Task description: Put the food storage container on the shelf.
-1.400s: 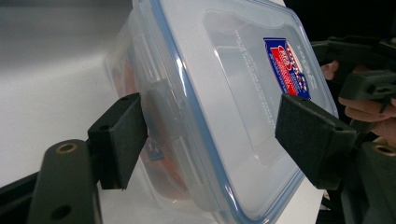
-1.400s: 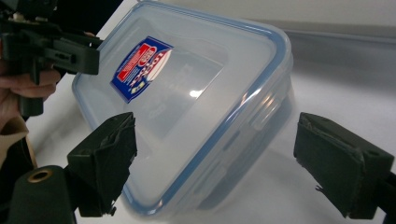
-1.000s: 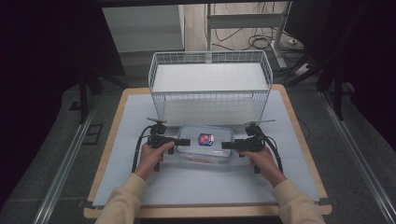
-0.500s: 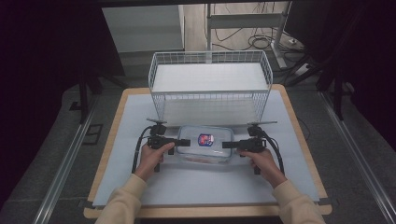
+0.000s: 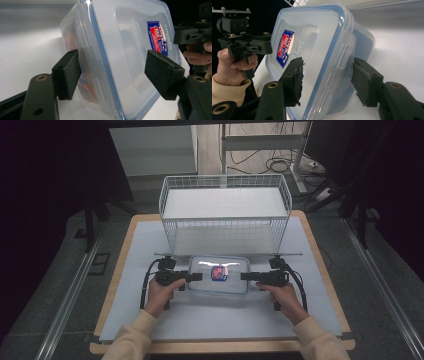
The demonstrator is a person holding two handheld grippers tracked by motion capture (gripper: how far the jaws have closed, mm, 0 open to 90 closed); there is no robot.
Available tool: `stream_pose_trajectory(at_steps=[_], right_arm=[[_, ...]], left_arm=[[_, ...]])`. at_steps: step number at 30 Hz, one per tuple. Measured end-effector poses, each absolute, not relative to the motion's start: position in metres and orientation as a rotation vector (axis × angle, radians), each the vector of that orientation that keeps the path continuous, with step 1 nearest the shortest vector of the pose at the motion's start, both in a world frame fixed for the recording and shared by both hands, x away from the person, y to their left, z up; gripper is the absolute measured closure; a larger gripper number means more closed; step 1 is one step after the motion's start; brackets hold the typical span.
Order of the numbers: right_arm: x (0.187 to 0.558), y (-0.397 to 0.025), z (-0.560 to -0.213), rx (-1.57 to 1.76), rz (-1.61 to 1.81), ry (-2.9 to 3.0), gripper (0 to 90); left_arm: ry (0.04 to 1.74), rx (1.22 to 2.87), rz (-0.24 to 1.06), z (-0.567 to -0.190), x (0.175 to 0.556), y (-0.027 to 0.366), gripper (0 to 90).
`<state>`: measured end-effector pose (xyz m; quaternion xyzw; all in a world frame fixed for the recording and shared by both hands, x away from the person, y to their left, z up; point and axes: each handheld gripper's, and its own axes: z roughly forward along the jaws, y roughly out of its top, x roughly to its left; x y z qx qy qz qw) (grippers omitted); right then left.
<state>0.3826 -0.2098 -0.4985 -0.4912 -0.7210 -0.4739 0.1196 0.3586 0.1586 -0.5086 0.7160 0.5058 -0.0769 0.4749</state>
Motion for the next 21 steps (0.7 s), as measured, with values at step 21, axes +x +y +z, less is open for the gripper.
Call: stream_pose_trajectory(at_steps=[21], right_arm=[[0.368, -0.211, -0.494, -1.424, -1.446, -2.115, 49.6]], left_arm=[[1.207, 1.738, -0.119, -0.504, 0.34, 0.161, 36.9]])
